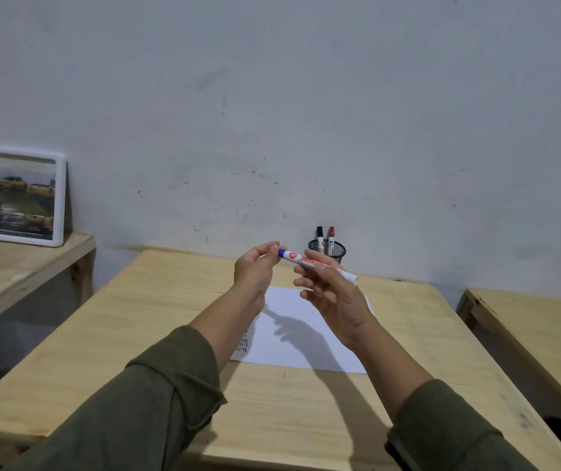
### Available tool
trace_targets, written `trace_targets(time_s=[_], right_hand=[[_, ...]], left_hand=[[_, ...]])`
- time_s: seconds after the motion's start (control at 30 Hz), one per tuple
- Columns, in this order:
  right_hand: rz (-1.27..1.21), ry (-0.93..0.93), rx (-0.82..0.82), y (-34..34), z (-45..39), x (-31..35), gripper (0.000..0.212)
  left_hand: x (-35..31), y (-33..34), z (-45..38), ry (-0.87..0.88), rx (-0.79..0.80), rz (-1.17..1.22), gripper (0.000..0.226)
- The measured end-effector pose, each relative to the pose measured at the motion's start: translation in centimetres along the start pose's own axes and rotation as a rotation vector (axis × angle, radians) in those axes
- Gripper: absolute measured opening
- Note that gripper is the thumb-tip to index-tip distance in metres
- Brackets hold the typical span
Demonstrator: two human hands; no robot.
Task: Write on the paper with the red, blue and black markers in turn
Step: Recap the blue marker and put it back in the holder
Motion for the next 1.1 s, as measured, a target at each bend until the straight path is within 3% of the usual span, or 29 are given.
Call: trace_targets(time_s=[0.13, 0.37, 0.6, 0.73, 0.9, 1.1], right_hand=[[-0.109, 0.104, 0.064, -0.8, -0.2, 0.4, 0.048], [0.159, 0.104, 0.044, -3.2, -2.2, 1.2, 0.03], [0.291, 0.023, -0.058, -6.7, -6.5, 3.7, 0.094], [0.432, -0.022, -0.144, -8.7, -9.6, 5.9, 0.113], [0.587, -0.109, -0.248, -10.5, -13.1, 8.2, 0.118], [0.723, -0.177, -0.331, -11.6, -16.0, 8.0, 0.117]], left_hand=[[-0.8, 0.7, -1.3, 0.025, 0.084, -0.099, 0.015], [-1.9, 4.7, -3.4, 0.068, 0.241, -0.225, 0.024], [-1.3, 7.1, -7.8, 0.128, 0.242, -0.477, 0.036], [-0.4, 7.6, -10.0, 0.166, 0.218, -0.603, 0.041], [1.6, 9.0, -12.0, 0.194, 0.282, -0.842, 0.049], [3.6, 8.8, -13.6, 0.168, 0.269, -0.902, 0.054]])
Point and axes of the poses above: each hand's wrist, its own z-axis away from the middle knuckle, its own y-axis out of the palm, x = y × z, the point moved 10 cm from there along -z, towards the middle knuckle, and after that the axes turned 4 degrees about y, right-handed, at the moved point
